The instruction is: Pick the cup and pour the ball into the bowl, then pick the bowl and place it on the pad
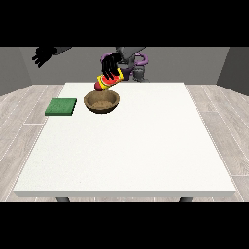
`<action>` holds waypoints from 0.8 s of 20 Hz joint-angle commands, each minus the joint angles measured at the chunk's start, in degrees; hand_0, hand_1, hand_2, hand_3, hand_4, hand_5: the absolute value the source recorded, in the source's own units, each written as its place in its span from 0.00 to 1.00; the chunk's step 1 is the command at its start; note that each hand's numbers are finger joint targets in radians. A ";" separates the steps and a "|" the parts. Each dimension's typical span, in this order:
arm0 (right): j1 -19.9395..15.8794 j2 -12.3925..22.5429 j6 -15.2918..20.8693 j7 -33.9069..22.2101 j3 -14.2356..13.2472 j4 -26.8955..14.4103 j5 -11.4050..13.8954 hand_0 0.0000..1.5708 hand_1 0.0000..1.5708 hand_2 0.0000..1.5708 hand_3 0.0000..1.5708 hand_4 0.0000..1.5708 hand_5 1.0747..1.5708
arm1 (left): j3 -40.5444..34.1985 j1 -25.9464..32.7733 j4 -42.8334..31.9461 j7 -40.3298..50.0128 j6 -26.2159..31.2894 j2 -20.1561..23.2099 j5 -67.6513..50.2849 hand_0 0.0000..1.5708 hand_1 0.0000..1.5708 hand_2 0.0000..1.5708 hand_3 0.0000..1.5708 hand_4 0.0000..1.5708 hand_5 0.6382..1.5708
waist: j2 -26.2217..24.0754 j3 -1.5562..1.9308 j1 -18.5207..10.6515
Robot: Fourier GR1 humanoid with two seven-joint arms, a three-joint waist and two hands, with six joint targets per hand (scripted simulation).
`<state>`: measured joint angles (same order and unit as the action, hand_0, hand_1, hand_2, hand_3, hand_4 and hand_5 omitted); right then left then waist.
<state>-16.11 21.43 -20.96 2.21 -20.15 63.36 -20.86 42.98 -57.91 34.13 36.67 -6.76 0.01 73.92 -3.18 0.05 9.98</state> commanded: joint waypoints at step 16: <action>3.47 -2.02 7.65 -0.26 -1.28 0.25 2.12 0.00 0.00 0.00 0.00 0.50 0.97 | -35.34 7.09 24.53 -16.69 -11.66 6.10 -36.61 0.00 0.00 0.00 0.00 0.75 0.98 | -2.56 -0.94 -13.79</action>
<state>-12.94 20.29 -15.14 1.76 -21.58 63.51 -19.55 18.59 -51.62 52.91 24.00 -16.09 6.43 50.33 -5.98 -0.56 -1.08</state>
